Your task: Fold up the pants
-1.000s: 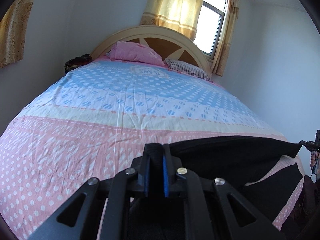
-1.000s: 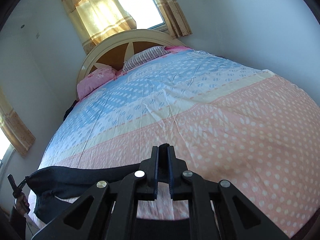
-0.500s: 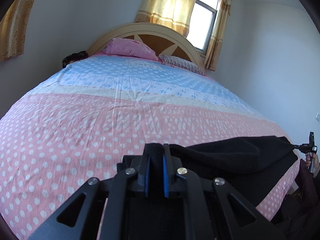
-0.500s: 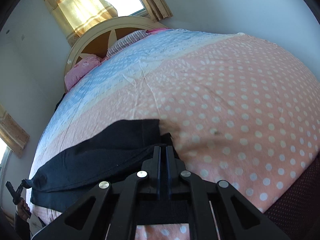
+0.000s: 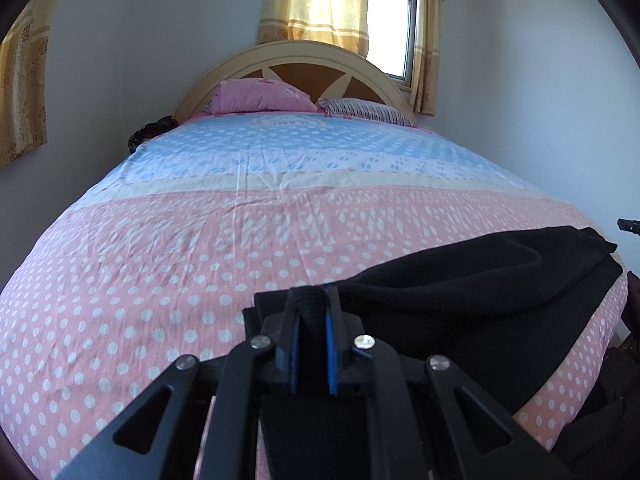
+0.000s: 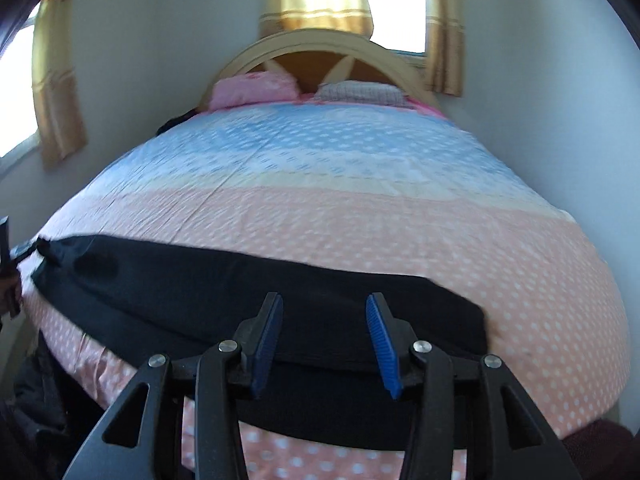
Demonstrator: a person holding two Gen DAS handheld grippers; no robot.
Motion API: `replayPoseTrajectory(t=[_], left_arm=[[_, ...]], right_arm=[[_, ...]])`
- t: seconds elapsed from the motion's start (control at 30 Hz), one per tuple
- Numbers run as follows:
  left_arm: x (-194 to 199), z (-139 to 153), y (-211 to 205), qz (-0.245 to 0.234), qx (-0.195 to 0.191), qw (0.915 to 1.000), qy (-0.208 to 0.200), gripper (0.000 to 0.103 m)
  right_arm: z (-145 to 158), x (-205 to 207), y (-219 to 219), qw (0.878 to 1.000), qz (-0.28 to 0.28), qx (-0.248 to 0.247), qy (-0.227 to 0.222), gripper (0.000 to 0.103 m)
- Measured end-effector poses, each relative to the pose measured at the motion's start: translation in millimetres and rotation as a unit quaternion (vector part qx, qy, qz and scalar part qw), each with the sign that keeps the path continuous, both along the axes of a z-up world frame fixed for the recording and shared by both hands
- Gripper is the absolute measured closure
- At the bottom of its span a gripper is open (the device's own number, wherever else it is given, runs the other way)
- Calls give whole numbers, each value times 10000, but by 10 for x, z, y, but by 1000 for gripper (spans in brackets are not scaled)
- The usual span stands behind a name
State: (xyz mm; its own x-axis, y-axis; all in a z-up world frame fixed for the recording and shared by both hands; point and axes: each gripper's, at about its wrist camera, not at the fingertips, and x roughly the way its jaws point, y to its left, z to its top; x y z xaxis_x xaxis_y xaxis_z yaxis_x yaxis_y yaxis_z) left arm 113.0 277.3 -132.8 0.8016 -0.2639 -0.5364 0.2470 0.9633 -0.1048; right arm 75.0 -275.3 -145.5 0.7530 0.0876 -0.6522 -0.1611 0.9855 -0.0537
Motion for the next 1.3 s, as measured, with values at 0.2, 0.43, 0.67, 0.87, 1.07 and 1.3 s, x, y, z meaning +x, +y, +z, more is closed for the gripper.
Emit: replayPoseTrajectory(t=[0.2, 0.43, 0.67, 0.87, 1.07, 1.3], left_arm=[[-4, -17, 4, -14, -24, 10000, -19, 92], [38, 36, -8, -168, 218, 9996, -95, 92], [129, 206, 30, -313, 361, 9984, -294, 92], [-18, 250, 146, -415, 271, 9979, -427, 92], [-209, -114, 180, -414, 343, 9985, -57, 89], [-451, -173, 416, -224, 590, 9980, 76, 67]], right_arm=[[-460, 330, 1270, 9849, 1481, -723, 525, 57], [-819, 492, 1930, 9635, 2164, -1419, 693, 57], [-674, 620, 2046, 9669, 2105, -1322, 584, 99], [-361, 329, 1945, 9649, 2424, -857, 528, 99], [-765, 209, 2044, 9551, 2585, -1078, 970, 99], [-791, 344, 1988, 9580, 2538, -848, 1034, 99]])
